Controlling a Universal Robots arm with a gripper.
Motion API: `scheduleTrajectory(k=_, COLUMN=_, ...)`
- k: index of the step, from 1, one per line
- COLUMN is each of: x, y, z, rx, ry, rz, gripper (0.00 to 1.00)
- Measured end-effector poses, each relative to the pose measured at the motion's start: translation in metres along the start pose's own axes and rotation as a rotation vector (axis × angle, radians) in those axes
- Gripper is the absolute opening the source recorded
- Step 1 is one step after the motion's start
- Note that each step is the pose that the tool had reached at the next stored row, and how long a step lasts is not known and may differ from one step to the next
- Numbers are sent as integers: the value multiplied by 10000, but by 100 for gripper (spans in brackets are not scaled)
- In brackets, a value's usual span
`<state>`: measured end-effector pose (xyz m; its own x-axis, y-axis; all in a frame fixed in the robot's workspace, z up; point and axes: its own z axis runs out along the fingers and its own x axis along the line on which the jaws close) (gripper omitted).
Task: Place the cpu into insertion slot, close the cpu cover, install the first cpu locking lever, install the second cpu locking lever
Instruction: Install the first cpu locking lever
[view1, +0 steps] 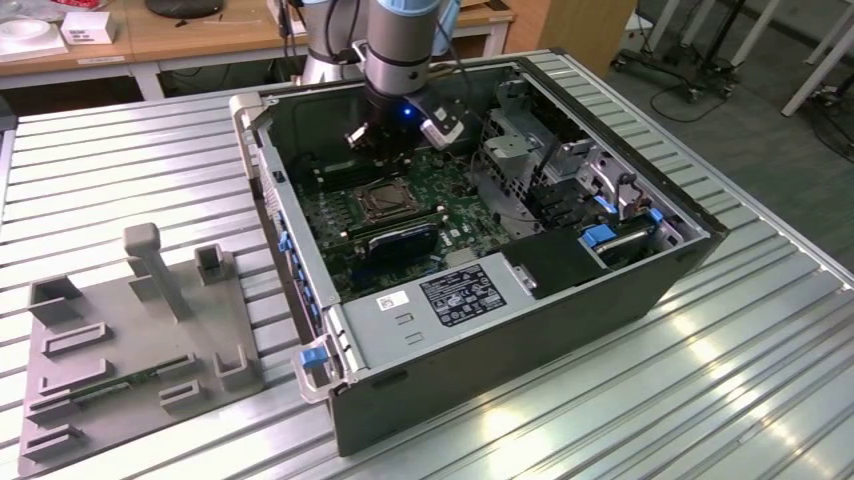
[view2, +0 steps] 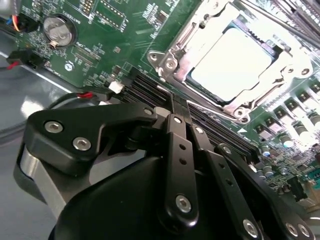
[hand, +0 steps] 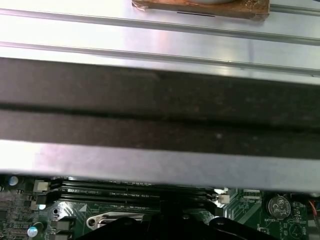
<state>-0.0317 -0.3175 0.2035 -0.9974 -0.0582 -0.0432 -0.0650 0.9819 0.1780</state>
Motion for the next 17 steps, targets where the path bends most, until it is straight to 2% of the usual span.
scheduleTrajectory(k=5, x=-48, y=0, z=4, rx=-1, ry=0, rz=0, gripper=10)
scheduleTrajectory(k=11, x=-70, y=-1, z=7, rx=5, ry=0, rz=0, gripper=10)
scheduleTrajectory(k=17, x=-77, y=-3, z=14, rx=45, ry=3, rz=0, gripper=10)
